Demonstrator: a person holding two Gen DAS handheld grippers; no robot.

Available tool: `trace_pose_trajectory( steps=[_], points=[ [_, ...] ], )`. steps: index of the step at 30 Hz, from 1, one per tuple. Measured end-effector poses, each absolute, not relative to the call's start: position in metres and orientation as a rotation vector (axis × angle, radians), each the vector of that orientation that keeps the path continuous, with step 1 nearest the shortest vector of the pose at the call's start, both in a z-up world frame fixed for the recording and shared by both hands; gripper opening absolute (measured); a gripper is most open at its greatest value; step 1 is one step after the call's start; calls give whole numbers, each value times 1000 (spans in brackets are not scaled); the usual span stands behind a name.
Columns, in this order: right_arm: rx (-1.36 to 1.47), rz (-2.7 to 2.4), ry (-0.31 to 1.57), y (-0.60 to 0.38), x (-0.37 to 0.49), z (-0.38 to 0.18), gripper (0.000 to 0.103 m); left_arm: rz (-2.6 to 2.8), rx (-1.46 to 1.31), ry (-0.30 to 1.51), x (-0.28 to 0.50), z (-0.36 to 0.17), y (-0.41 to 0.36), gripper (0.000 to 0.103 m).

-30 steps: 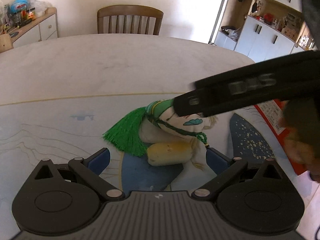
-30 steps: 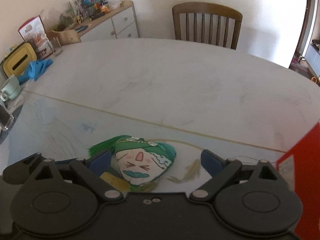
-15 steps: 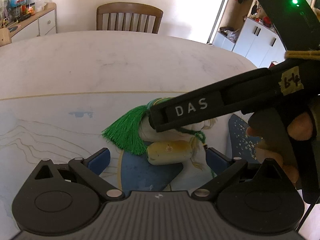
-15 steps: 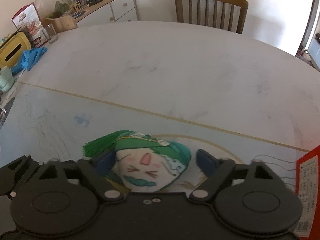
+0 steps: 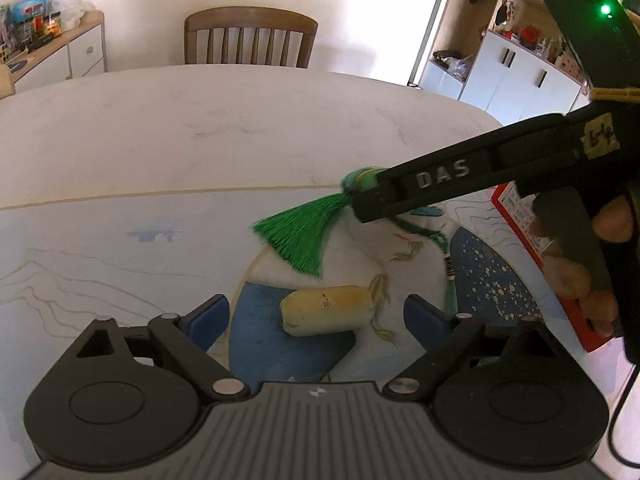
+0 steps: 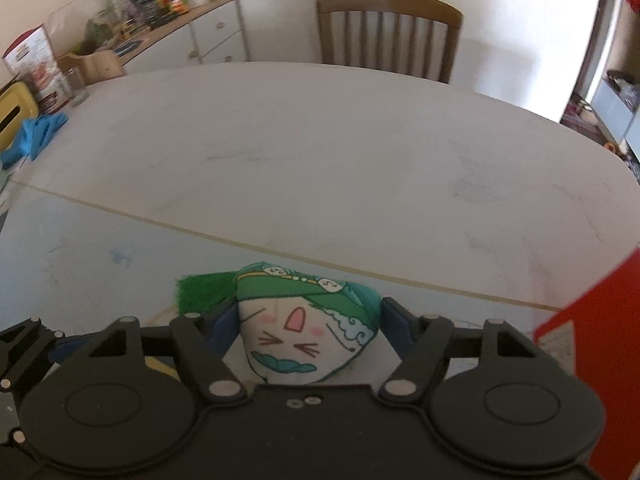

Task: Organize objects
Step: 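Close right tool on the green-haired face pouch while left tool grasps the yellow cylinder, then carry the yellow cylinder with left tool while right tool carries the pouch into red box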

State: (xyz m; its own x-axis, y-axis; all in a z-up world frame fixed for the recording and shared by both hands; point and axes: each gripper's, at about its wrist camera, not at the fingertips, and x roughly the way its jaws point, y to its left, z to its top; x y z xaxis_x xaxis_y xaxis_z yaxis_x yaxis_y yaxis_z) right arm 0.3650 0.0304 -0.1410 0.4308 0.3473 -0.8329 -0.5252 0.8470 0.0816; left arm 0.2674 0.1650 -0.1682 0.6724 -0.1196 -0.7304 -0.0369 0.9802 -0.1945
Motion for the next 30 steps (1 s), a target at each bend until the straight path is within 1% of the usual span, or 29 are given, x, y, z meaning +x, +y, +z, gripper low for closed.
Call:
trace_pose_trajectory(
  steps=[3, 5, 8, 9, 10, 11, 12, 21, 30],
  points=[
    [-191, 542, 983, 25, 364, -140, 72, -53, -181, 834, 271, -168, 160, 92],
    [-183, 542, 981, 24, 361, -138, 72, -54, -161, 836, 274, -167, 158, 87],
    [-174, 542, 975, 20, 356, -136, 72, -34, -94, 845, 276, -166, 151, 72],
    [-170, 545, 974, 20, 354, -134, 72, -28, -72, 846, 276, -166, 148, 65],
    [-170, 547, 970, 19, 352, -133, 72, -24, -61, 847, 276, -165, 147, 59],
    [-171, 547, 966, 17, 350, -131, 72, -29, -59, 848, 277, -165, 147, 57],
    [-170, 549, 961, 16, 348, -130, 72, -36, -59, 849, 277, -164, 146, 52],
    [-144, 553, 914, -1, 328, -105, 70, -10, -40, 881, 275, -156, 141, 51],
    [-124, 581, 874, -30, 299, -69, 70, -25, -39, 871, 262, -124, 132, 51]
  ],
)
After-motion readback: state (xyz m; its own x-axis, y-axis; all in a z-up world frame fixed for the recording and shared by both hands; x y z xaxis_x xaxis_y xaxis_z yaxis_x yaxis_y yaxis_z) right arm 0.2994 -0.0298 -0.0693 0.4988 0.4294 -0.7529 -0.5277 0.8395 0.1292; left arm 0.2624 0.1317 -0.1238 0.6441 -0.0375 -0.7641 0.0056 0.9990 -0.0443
